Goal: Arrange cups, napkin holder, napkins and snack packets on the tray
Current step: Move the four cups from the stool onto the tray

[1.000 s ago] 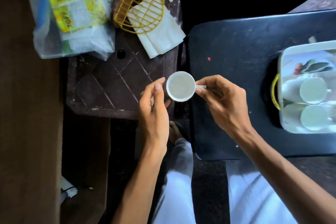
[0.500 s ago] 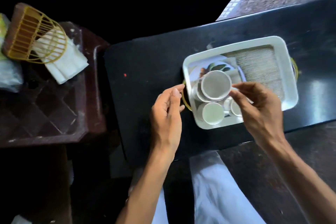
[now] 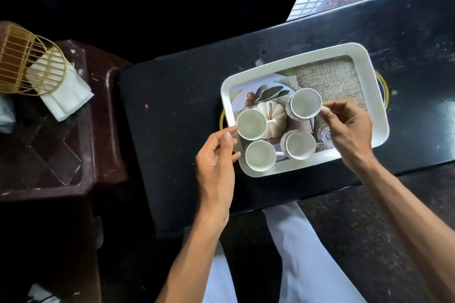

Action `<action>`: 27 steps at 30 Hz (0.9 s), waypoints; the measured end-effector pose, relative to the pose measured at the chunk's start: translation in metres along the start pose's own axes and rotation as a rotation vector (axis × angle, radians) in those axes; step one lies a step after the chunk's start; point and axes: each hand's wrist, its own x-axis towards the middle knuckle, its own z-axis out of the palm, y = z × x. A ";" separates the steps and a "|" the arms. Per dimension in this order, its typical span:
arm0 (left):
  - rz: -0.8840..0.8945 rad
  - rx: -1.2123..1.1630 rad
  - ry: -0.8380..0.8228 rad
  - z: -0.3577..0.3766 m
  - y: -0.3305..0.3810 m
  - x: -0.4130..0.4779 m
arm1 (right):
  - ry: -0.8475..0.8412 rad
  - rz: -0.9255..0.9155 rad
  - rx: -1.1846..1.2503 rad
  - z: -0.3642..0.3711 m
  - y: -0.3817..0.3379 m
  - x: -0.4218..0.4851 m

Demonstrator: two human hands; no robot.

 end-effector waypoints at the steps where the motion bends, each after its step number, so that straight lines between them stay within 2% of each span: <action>1: 0.002 0.000 0.006 0.000 0.000 0.001 | -0.012 0.003 -0.006 0.002 0.003 0.002; 27: -0.015 0.021 0.108 -0.037 -0.005 0.016 | -0.150 0.024 -0.192 0.016 0.007 -0.001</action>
